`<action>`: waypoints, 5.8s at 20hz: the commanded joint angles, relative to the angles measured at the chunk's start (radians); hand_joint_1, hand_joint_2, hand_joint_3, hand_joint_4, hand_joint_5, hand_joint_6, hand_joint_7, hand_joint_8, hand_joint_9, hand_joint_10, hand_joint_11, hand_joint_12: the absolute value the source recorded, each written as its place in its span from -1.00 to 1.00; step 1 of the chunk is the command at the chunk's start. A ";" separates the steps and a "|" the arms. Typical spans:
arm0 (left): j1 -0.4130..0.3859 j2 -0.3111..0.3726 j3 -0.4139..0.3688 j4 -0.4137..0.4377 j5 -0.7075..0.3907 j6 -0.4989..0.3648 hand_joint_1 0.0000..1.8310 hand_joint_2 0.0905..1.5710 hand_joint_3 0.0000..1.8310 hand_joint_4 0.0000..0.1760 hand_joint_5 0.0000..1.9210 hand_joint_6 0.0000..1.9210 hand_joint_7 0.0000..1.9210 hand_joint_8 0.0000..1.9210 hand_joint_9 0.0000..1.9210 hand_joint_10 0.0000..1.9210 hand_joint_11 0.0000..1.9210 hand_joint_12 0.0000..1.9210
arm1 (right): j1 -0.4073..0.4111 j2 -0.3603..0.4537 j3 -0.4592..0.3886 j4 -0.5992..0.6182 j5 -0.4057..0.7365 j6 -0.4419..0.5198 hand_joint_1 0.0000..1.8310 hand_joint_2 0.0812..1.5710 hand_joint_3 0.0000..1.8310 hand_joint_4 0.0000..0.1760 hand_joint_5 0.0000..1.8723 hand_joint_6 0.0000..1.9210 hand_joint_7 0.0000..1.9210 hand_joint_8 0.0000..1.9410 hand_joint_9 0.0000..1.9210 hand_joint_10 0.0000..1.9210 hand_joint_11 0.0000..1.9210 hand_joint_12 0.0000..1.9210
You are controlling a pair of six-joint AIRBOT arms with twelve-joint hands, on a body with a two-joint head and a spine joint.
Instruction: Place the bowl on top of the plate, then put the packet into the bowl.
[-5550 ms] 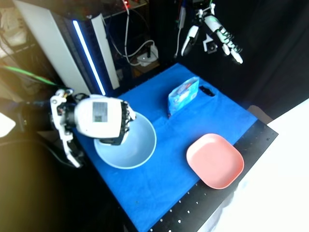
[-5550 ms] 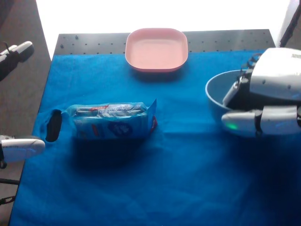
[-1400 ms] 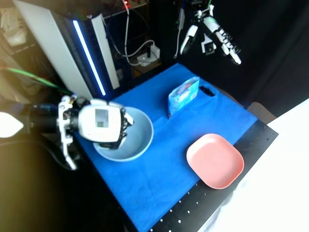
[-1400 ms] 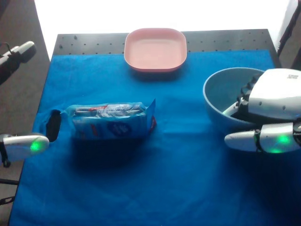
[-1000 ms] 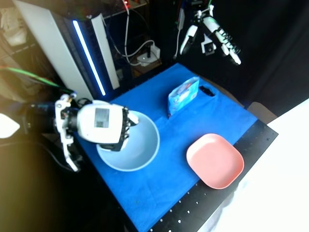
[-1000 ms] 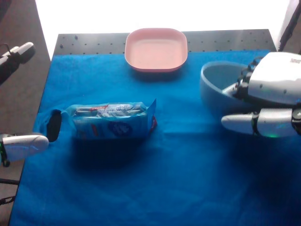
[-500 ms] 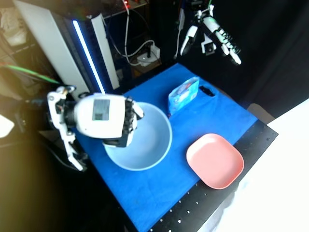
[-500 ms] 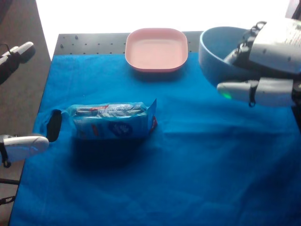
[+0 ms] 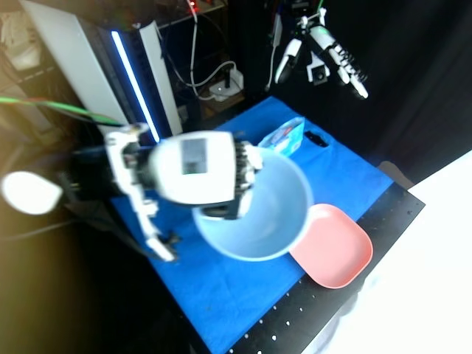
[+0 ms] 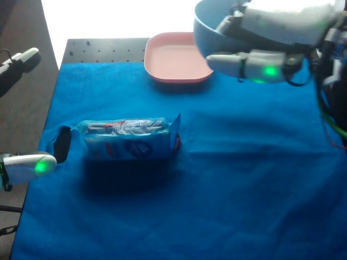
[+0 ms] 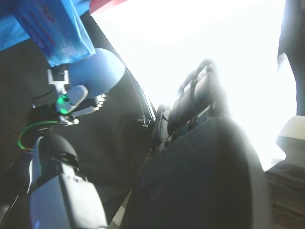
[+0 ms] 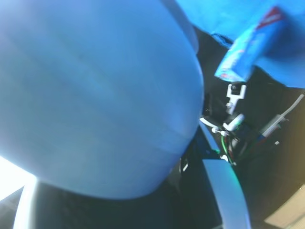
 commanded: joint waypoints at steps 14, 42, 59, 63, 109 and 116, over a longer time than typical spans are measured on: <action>-0.097 -0.033 0.050 0.051 -0.058 -0.013 -0.41 0.00 -1.00 1.00 -0.95 -1.00 -1.00 -1.00 -1.00 -1.00 -1.00 -1.00 | 0.125 -0.279 0.275 0.024 -0.142 -0.001 -0.25 0.98 -1.00 -1.00 0.17 1.00 0.47 1.00 0.60 1.00 0.61 1.00; -0.107 -0.042 0.053 0.057 -0.058 -0.027 -0.33 -0.02 -1.00 1.00 -0.96 -1.00 -1.00 -1.00 -1.00 -1.00 -1.00 -1.00 | 0.118 -0.329 0.302 0.028 -0.206 -0.001 -1.00 0.99 -1.00 -1.00 0.03 -0.93 0.15 -0.83 -0.10 0.04 -0.27 0.61; -0.106 -0.051 0.054 0.052 -0.052 -0.029 -0.25 -0.01 -1.00 0.49 -0.98 -0.99 -1.00 -1.00 -1.00 -1.00 -1.00 -1.00 | 0.113 -0.171 0.182 0.082 -0.048 -0.001 -1.00 0.41 -1.00 1.00 -0.80 -1.00 -0.98 -1.00 -1.00 -1.00 -1.00 -0.99; -0.106 -0.058 0.061 0.047 -0.036 -0.028 -0.25 0.00 -1.00 0.08 -0.98 -1.00 -1.00 -1.00 -1.00 -1.00 -1.00 -1.00 | 0.093 -0.059 0.086 0.113 0.056 -0.001 -1.00 0.25 -1.00 1.00 -0.97 -1.00 -1.00 -1.00 -1.00 -1.00 -1.00 -1.00; -0.654 -0.148 0.303 0.298 0.267 -0.025 0.51 0.30 -1.00 -1.00 0.09 -0.20 0.29 -0.37 -0.01 0.12 -0.67 0.44 | -0.478 0.245 -0.288 0.683 0.642 -0.166 -0.98 0.49 -0.98 1.00 -0.91 -1.00 -1.00 -1.00 -1.00 -1.00 -1.00 -1.00; -0.891 -0.347 0.525 0.342 0.559 -0.022 0.50 0.29 -1.00 -1.00 0.03 -0.09 0.21 -0.34 0.17 -0.10 0.07 0.04 | -0.483 0.233 -0.273 0.682 0.642 -0.166 -0.94 0.60 -0.98 1.00 -0.88 -1.00 -1.00 -1.00 -1.00 -1.00 -0.99 -1.00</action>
